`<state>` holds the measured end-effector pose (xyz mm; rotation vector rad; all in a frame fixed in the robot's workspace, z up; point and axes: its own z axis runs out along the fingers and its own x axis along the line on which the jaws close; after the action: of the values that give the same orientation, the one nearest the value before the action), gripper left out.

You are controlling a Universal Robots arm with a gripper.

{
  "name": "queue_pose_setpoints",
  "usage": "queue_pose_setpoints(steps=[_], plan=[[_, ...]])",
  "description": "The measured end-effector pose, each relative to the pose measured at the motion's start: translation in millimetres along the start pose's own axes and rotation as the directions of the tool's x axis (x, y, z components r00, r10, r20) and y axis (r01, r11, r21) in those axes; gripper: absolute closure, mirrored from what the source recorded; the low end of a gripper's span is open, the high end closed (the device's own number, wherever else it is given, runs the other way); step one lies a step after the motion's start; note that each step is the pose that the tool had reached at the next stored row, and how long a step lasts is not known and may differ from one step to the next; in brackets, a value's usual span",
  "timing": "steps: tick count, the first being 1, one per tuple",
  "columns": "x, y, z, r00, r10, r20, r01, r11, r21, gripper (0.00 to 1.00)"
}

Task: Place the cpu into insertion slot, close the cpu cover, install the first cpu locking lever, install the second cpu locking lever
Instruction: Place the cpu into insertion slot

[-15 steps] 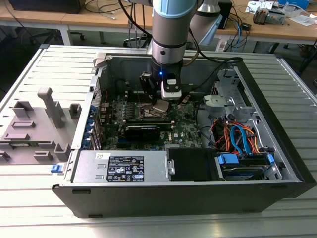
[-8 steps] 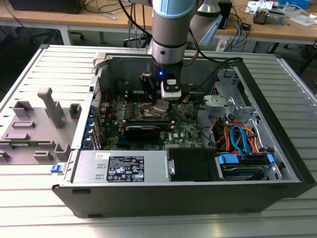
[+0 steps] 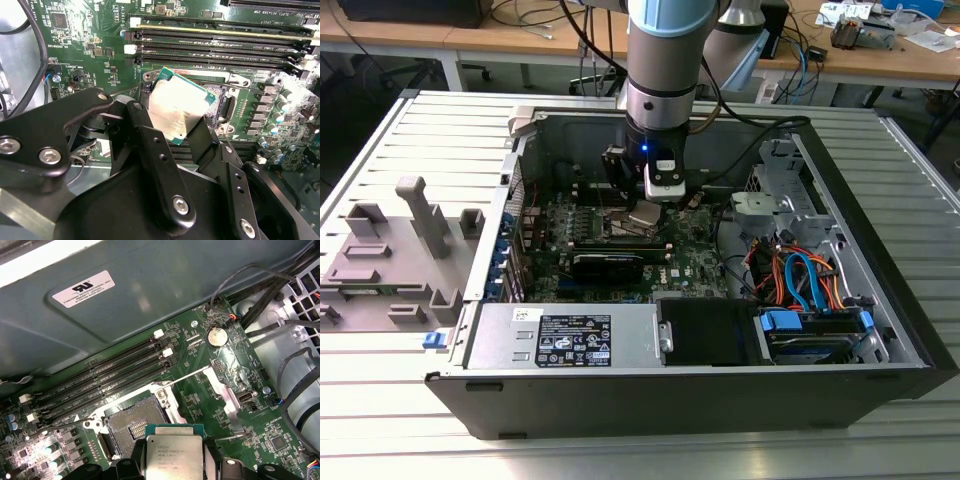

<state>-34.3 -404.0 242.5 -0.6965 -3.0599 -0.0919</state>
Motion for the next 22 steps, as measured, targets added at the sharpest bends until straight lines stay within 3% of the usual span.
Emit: queue_pose_setpoints(steps=[22], plan=[[0.0, 0.0, 0.0, 0.9997, 0.024, 0.0013, -0.024, 0.9997, -0.0004, 0.45]])
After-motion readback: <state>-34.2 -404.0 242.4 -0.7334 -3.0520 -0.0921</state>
